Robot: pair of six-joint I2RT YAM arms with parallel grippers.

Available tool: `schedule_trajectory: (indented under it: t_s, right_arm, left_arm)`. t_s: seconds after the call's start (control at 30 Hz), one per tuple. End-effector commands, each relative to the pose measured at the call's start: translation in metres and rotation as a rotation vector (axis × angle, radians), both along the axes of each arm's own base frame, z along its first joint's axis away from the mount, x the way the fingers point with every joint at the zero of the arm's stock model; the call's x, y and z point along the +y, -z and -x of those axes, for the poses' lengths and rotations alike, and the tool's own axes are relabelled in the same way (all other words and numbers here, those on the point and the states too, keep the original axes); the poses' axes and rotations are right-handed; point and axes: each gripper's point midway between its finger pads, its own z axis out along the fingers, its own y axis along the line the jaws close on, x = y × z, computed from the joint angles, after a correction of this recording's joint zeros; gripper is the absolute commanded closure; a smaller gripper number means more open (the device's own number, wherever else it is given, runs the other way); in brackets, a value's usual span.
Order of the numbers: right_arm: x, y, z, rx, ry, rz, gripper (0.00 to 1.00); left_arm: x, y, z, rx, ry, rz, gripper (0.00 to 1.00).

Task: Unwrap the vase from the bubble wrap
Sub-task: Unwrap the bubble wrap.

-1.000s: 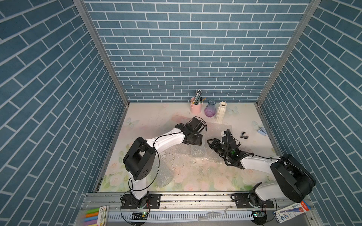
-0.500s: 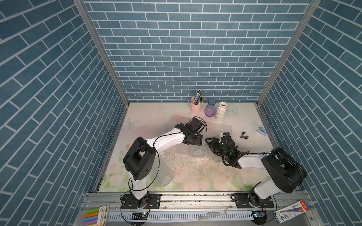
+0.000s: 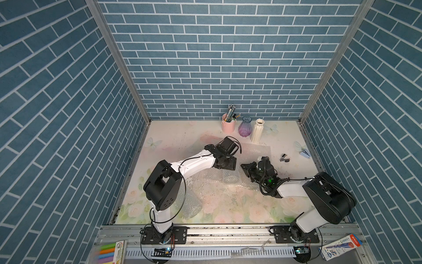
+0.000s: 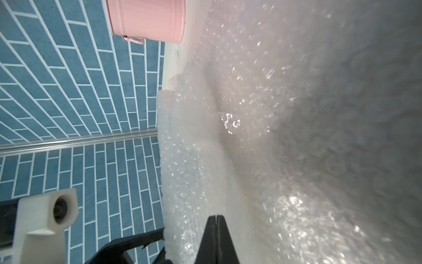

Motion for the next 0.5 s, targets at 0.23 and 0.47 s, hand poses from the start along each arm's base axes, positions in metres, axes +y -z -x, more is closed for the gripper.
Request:
schedule_trajectory:
  t_s: [0.23,0.47]
  right_arm:
    - [-0.033,-0.005,0.004,-0.053,0.056,0.204,1.0]
    - [-0.047,-0.001,0.007,-0.077,0.037,0.342,1.0]
  left_arm:
    - [0.018,0.001,0.005,0.004,-0.001,-0.035,0.29]
    - [0.035,0.004,0.009,0.015,-0.021,-0.069,0.29]
